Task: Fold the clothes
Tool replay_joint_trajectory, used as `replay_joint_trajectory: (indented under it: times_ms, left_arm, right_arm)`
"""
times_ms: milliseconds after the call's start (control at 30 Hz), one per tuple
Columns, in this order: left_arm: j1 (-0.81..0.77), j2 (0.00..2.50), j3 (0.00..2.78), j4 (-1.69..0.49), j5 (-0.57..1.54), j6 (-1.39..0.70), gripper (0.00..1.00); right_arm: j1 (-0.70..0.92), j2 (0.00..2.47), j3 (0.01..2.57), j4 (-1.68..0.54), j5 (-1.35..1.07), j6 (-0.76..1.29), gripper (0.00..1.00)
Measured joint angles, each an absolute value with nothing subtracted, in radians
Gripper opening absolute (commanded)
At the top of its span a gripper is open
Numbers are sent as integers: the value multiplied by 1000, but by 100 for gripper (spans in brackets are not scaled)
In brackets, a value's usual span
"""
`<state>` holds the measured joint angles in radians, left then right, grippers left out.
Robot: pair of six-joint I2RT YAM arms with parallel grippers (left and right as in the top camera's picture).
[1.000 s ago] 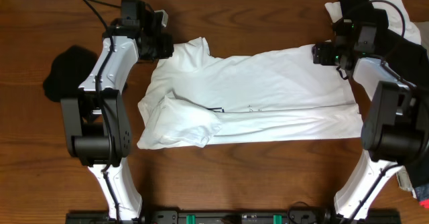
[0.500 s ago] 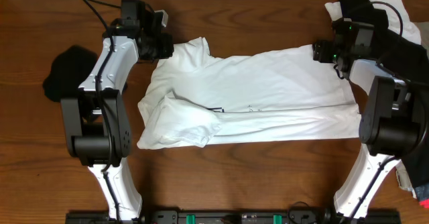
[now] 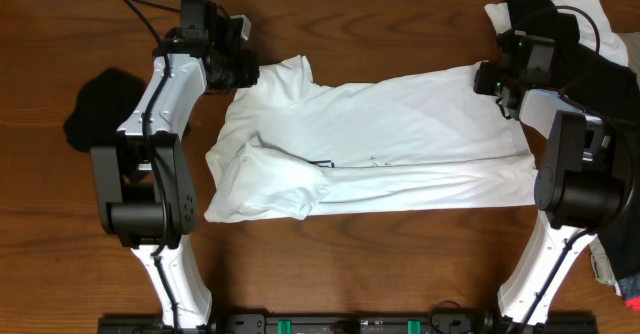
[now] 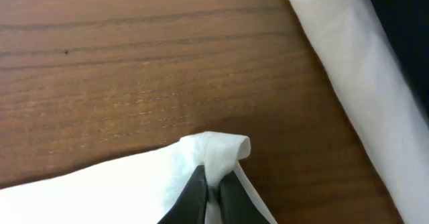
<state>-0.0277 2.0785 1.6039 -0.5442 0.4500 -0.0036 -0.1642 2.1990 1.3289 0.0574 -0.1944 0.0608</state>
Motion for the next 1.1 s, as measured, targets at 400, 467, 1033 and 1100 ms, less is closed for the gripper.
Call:
replay_joint_trajectory:
  times_ms: [400,467,1033,1100]
  left_arm:
    - [2,2056,1604,-612,450,-4,6]
    - [4,2030,1604,-641,450,-4,6]
    - [3,1837,1604,-943,477,-4,6]
    - [3,1837,1604,-971,477,-4,6]
  right_arm:
    - [-186,2117,1336,-72,-129,88,9]
    - [-194,2077,1336,-109,-125,89,9]
    - [-208,1851,1335,-553,-106,96,7]
    - [-215,1825,1335,-589,-107,96,7]
